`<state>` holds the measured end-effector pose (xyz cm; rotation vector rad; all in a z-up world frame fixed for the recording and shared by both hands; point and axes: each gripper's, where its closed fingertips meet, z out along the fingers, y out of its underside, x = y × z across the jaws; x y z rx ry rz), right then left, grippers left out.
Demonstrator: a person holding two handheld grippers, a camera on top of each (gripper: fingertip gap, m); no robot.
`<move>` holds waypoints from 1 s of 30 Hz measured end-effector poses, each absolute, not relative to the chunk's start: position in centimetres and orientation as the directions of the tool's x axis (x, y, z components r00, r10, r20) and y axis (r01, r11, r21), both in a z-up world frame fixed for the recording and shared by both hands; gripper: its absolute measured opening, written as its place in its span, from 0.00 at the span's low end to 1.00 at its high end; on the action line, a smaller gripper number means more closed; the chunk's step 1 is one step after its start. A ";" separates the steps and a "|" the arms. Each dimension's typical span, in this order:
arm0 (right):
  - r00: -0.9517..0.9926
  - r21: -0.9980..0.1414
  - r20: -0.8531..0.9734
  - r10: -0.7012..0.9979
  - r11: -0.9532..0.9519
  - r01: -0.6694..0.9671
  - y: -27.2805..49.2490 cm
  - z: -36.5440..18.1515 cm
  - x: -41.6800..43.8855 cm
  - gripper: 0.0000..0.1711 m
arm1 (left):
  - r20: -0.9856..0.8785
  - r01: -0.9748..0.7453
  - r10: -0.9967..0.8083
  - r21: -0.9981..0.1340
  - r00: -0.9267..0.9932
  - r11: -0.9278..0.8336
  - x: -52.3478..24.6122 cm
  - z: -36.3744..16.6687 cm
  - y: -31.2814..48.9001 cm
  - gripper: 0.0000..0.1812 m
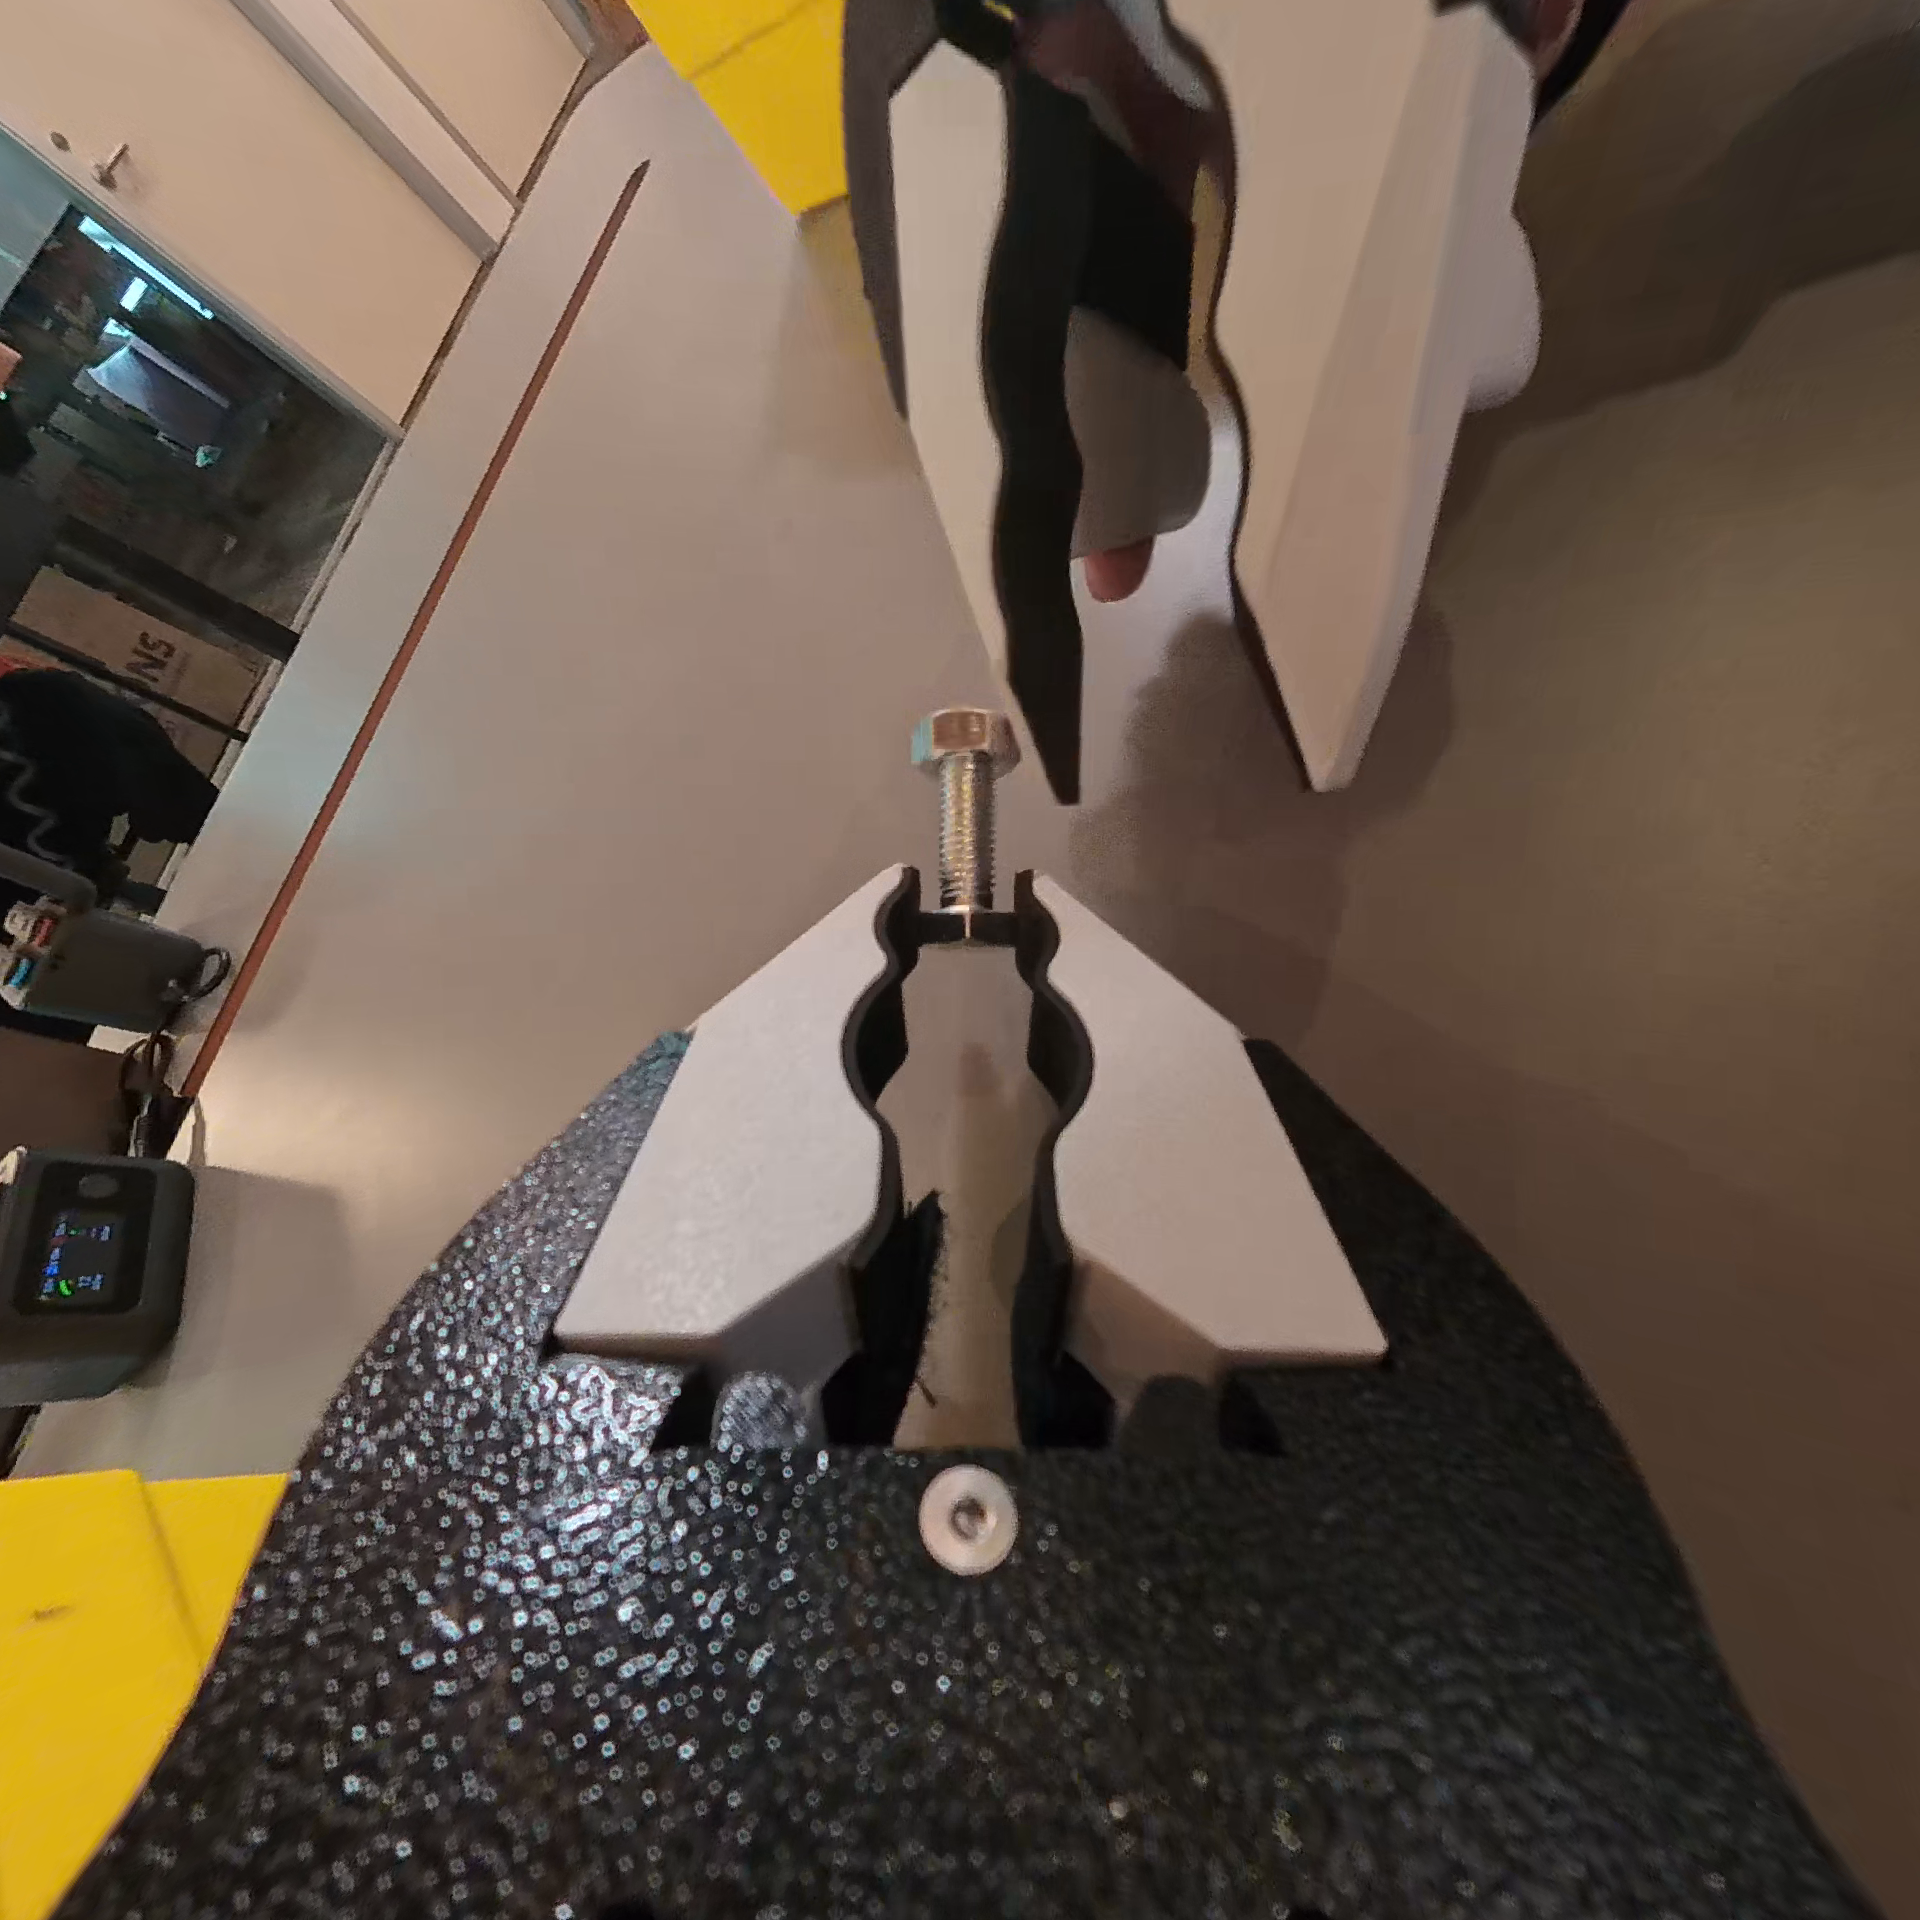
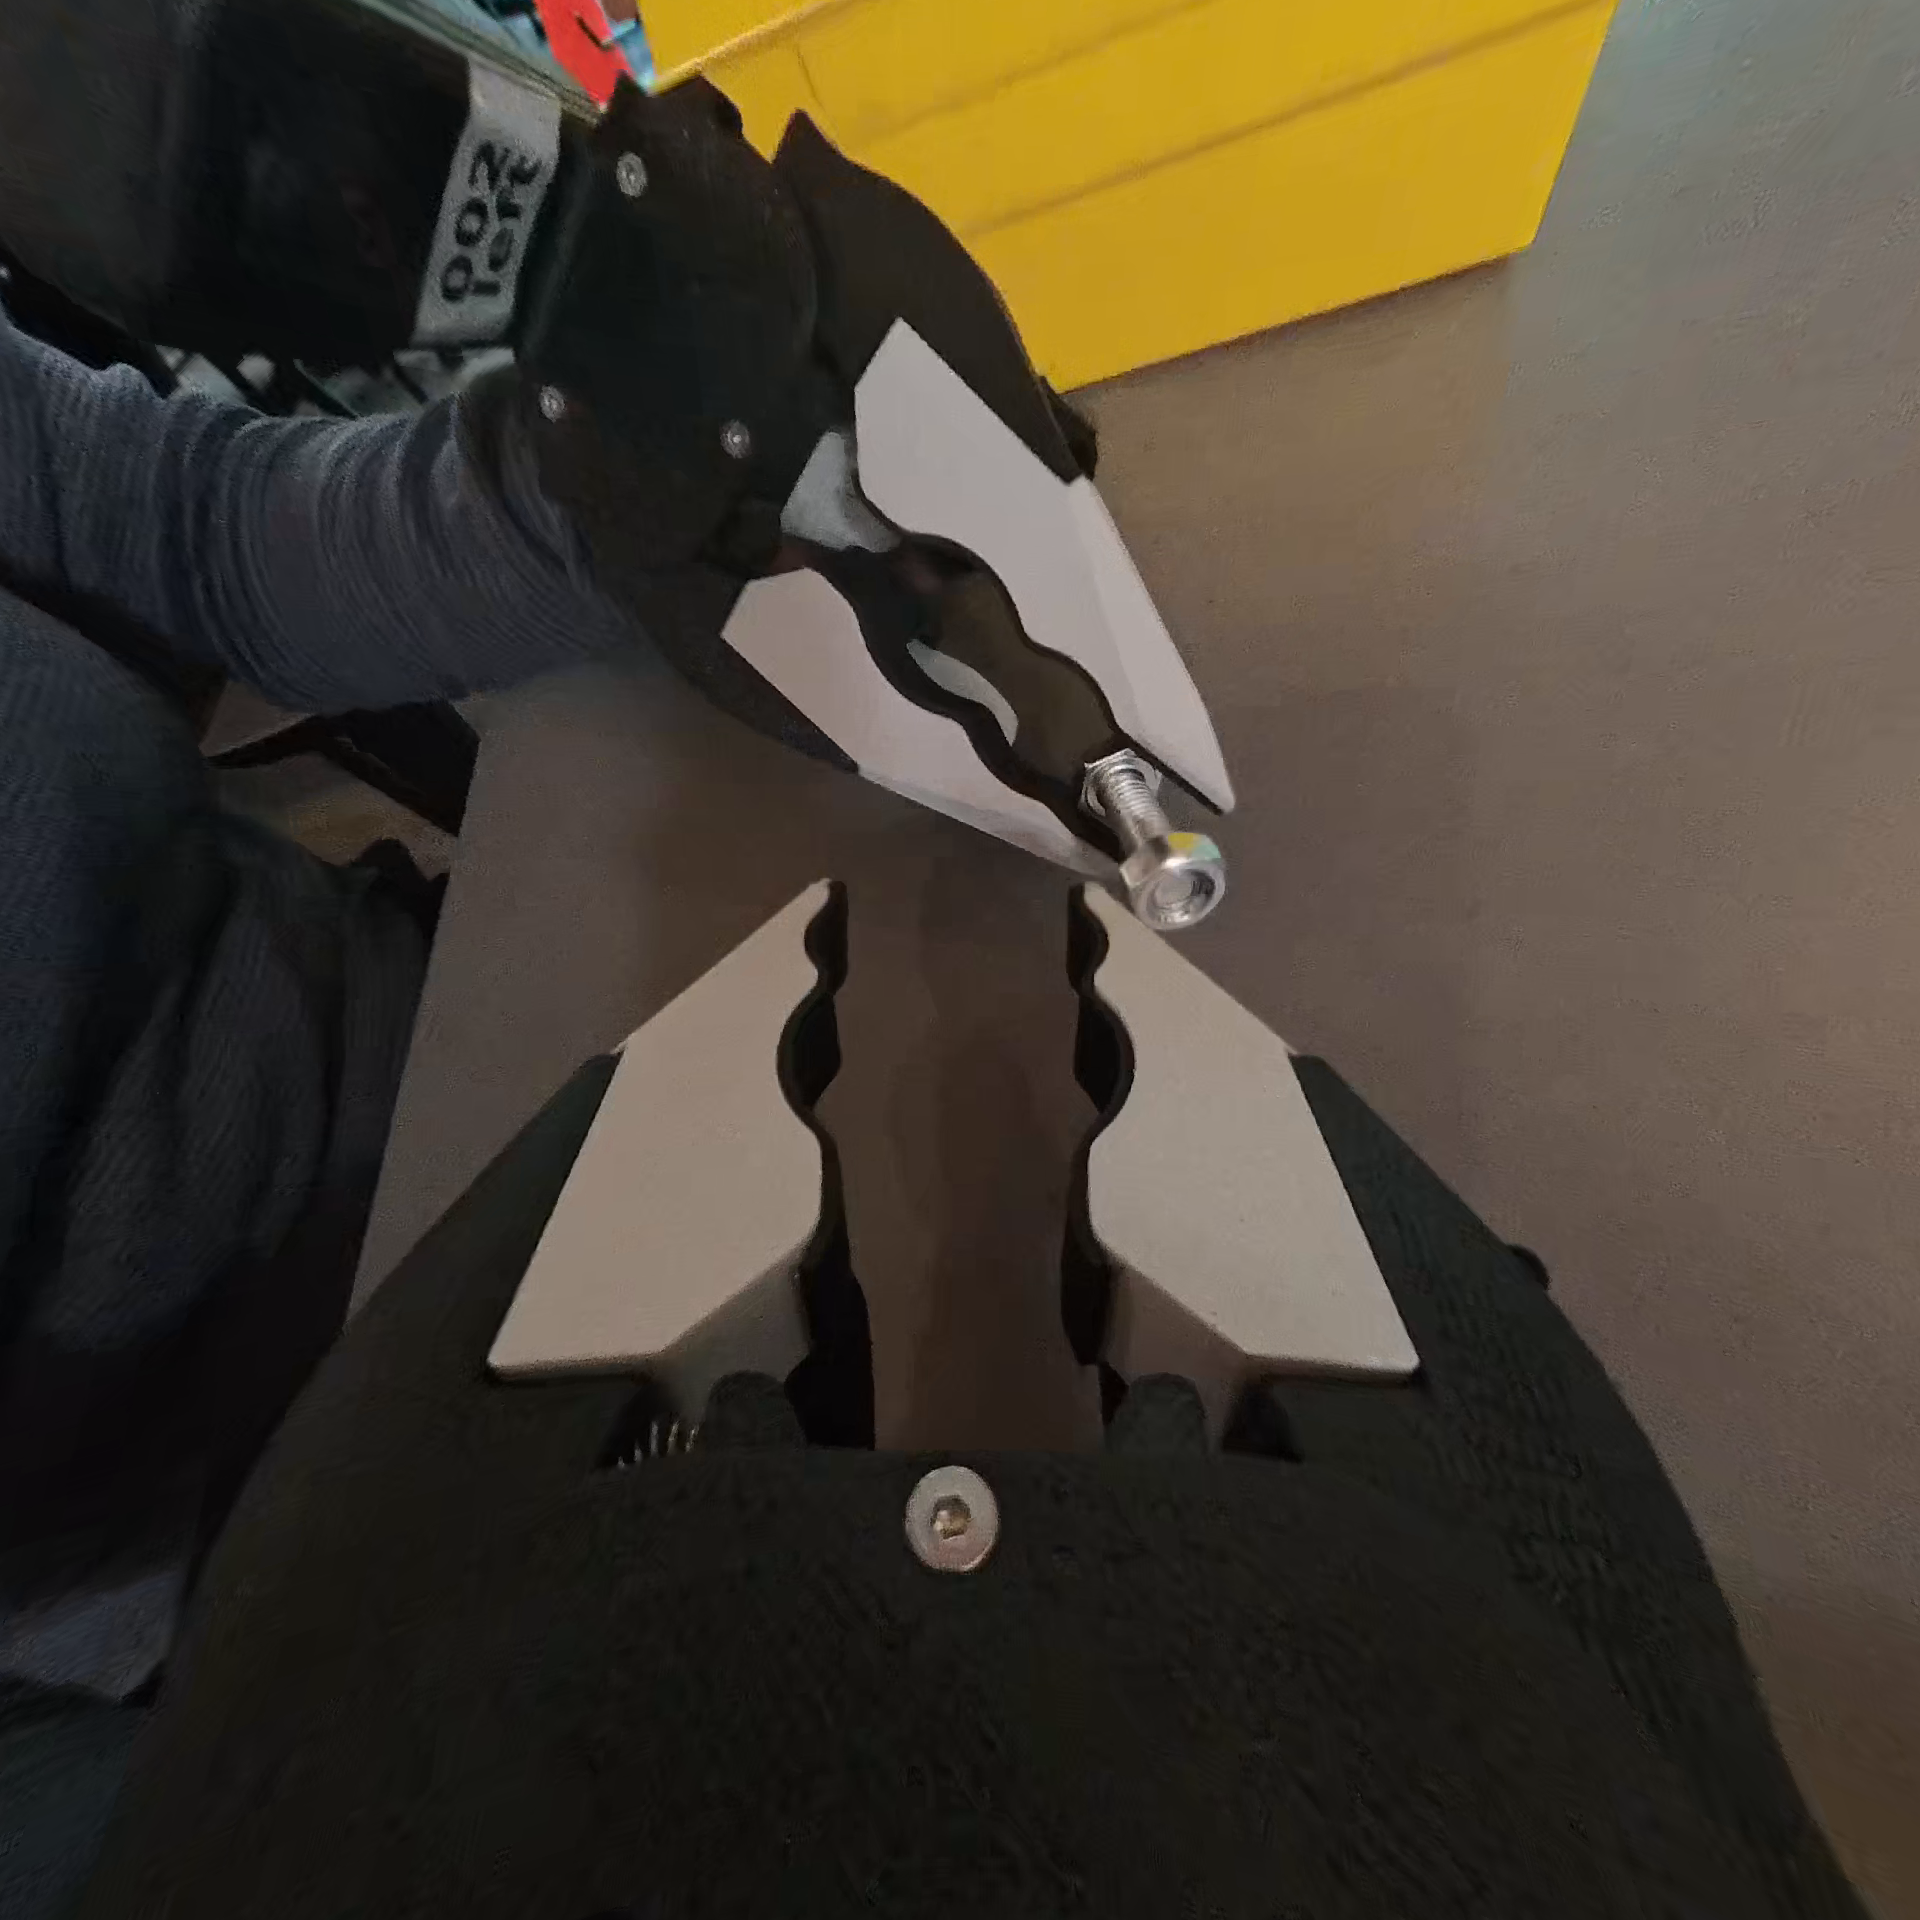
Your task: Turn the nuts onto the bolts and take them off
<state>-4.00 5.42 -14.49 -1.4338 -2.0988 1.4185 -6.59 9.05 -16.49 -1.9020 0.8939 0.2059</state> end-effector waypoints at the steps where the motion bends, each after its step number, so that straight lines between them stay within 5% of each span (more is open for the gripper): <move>1: -0.479 -0.795 -0.317 0.819 0.046 0.605 5.6 -14.8 -4.0 0.25 | -0.486 -0.652 -0.494 -0.717 0.721 -0.246 -6.6 -16.5 9.1 0.09; 9: -0.436 -0.850 -0.274 0.857 -0.004 0.527 7.0 -13.9 -5.5 0.32 | -0.486 -0.655 -0.506 -0.719 0.713 -0.232 -6.5 -16.5 9.0 0.09; 13: -0.516 -0.870 -0.323 0.793 -0.035 0.491 5.6 -12.3 -4.7 0.28 | -0.488 -0.657 -0.504 -0.717 0.713 -0.236 -6.5 -16.5 9.0 0.09; 21: -0.389 -0.741 -0.401 0.830 -0.044 0.670 6.7 -16.2 -4.4 0.30 | -0.482 -0.654 -0.511 -0.719 0.712 -0.233 -6.4 -16.5 9.0 0.09; 30: -0.513 -0.846 -0.399 0.761 -0.089 0.526 5.4 -12.5 -4.5 0.26 | -0.481 -0.654 -0.510 -0.719 0.713 -0.237 -6.5 -16.5 9.0 0.09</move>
